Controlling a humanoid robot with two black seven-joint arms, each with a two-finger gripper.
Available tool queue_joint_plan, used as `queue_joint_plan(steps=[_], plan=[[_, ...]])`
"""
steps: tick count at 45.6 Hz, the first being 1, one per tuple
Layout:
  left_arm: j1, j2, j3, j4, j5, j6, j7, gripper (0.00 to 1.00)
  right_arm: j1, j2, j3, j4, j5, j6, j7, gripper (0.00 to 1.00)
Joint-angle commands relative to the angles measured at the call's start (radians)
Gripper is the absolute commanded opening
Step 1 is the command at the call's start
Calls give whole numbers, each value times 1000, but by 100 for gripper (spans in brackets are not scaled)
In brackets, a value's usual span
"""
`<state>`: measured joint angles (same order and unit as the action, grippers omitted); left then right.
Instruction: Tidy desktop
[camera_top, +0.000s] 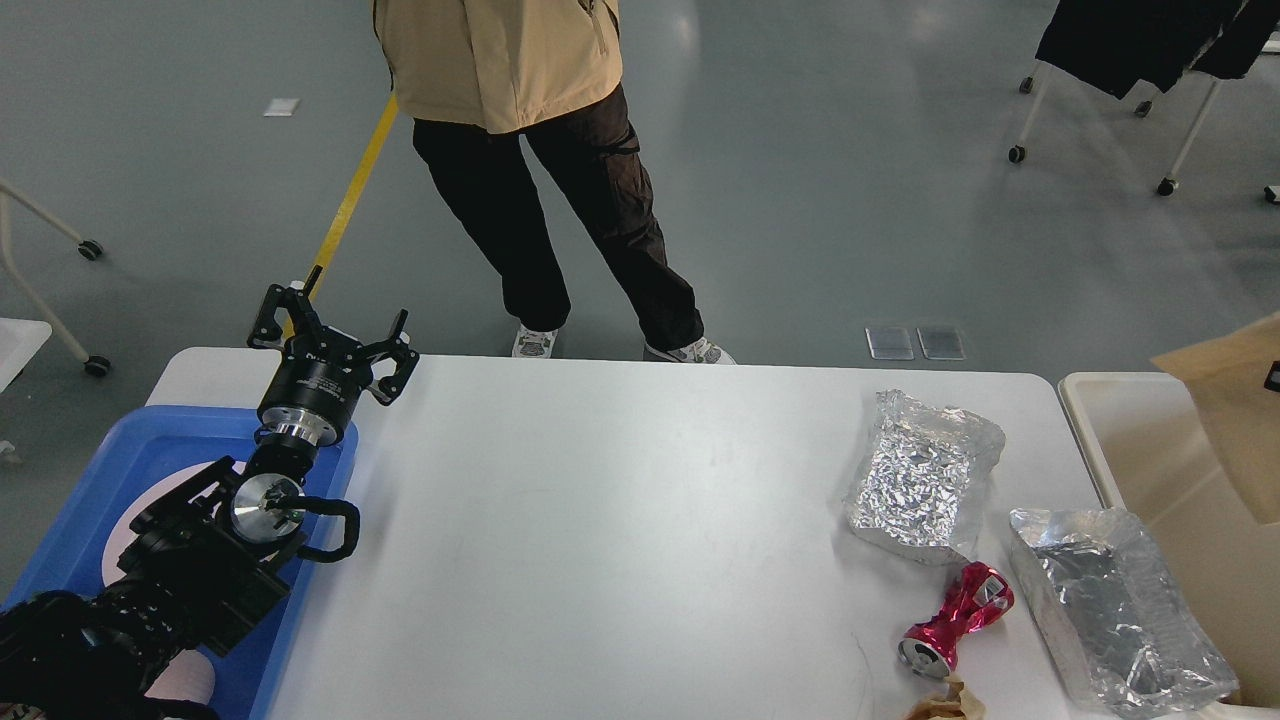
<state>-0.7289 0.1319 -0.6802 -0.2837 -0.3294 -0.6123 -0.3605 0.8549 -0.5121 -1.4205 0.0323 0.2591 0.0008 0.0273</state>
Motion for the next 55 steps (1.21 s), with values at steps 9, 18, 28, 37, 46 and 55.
queue_joint_plan(steps=[9,18,28,37,46,55], plan=[[-1,0,1,0,0,0,0,99,-106,27,77,-63,25,-28,-115,100],[0,0,1,0,0,0,0,99,-122,27,98,-64,23,-33,-113,100],[-1,0,1,0,0,0,0,99,-106,50,103,-72,23,-33,-113,100],[-1,0,2,0,0,0,0,99,-57,64,104,-75,22,-39,-113,100],[-1,0,1,0,0,0,0,99,93,93,107,-23,22,-16,-101,100],[-1,-3,1,0,0,0,0,99,629,95,112,545,2,117,-66,100]])
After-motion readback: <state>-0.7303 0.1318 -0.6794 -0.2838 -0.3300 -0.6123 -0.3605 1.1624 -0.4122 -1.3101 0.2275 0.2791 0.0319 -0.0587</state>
